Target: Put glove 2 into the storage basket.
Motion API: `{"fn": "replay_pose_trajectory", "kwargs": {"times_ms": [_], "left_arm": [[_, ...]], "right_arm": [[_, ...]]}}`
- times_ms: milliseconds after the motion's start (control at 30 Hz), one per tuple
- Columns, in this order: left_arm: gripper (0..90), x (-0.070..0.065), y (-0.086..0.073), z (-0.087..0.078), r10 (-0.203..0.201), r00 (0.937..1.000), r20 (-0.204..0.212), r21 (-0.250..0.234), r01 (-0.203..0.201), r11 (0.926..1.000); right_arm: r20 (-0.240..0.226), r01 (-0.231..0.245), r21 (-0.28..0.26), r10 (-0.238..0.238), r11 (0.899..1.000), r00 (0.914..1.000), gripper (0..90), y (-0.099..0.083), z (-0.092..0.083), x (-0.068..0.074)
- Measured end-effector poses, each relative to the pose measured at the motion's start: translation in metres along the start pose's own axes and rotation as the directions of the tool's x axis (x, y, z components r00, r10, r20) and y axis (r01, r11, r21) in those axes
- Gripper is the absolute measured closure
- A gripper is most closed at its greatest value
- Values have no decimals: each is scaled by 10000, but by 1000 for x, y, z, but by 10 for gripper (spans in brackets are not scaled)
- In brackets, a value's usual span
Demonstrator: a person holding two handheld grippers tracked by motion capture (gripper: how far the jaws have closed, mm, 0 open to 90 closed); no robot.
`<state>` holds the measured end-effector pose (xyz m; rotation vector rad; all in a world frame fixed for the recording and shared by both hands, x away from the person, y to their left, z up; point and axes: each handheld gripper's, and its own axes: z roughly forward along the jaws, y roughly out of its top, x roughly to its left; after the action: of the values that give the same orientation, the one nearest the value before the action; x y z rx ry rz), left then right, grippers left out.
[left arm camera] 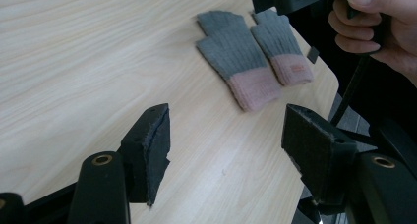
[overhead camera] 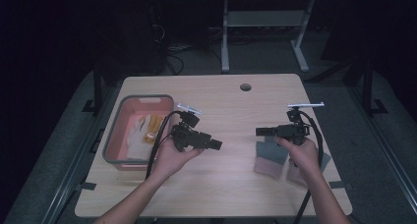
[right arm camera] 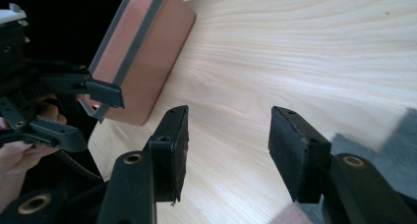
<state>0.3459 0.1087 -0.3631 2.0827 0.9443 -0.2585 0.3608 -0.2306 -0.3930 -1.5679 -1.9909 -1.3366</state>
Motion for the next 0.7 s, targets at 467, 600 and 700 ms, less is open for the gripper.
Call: {"fn": "replay_pose_trajectory", "kwargs": {"times_ms": [467, 600, 700], "left_arm": [[332, -12, 2, 26, 179, 9990, 418, -10, -179, 9998], [326, -13, 1, 33, 159, 9987, 490, -42, -157, 9999], [326, -17, 0, 38, 424, 9980, 472, 20, -425, 9991]], "right_arm": [[391, 256, 92, -259, 9996, 9989, 477, -17, -18, -16], [631, 283, 74, -287, 9996, 9976, 476, -21, -23, -20], [739, 333, 19, -333, 9994, 9967, 476, -24, -27, -22]]}}
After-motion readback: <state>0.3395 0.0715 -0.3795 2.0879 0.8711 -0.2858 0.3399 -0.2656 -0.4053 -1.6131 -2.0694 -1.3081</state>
